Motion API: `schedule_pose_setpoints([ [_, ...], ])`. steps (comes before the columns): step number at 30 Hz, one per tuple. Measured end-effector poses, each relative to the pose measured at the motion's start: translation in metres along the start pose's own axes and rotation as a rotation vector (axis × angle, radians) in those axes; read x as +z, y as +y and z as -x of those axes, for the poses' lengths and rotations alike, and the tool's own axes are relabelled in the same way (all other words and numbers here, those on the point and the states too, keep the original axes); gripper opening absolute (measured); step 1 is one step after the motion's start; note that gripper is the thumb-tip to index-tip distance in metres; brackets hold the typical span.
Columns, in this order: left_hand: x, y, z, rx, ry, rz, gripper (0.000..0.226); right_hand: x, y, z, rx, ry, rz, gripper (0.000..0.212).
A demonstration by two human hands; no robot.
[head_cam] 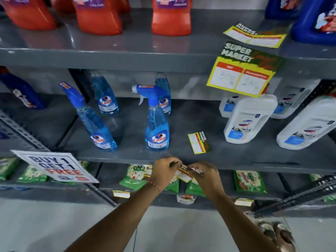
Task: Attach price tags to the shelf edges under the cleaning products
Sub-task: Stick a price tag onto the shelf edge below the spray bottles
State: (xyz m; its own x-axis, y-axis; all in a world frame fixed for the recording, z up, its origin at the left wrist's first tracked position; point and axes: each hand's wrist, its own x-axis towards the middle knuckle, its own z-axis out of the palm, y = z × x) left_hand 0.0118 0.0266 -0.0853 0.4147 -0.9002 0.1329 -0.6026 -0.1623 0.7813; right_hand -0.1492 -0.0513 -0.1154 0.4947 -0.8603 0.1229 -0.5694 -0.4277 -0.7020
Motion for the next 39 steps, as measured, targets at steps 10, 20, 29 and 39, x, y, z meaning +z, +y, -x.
schedule_pose_setpoints([
  [10, -0.101, -0.095, 0.039, -0.449, 0.262, 0.096, 0.009, 0.102, -0.121, -0.016, -0.145, -0.056, 0.039, 0.01],
  [20, -0.129, -0.129, 0.025, -0.468, 0.205, 0.163, 0.014, 0.144, -0.145, -0.023, -0.115, 0.052, 0.266, 0.012],
  [29, -0.14, -0.134, 0.017, -0.368, 0.159, -0.096, 0.033, 0.133, -0.135, -0.026, -0.193, 0.107, 0.387, 0.019],
  [39, -0.109, -0.087, 0.008, 0.071, 0.128, -0.068, 0.015, 0.075, -0.081, -0.021, 0.133, 0.416, 0.218, 0.017],
])
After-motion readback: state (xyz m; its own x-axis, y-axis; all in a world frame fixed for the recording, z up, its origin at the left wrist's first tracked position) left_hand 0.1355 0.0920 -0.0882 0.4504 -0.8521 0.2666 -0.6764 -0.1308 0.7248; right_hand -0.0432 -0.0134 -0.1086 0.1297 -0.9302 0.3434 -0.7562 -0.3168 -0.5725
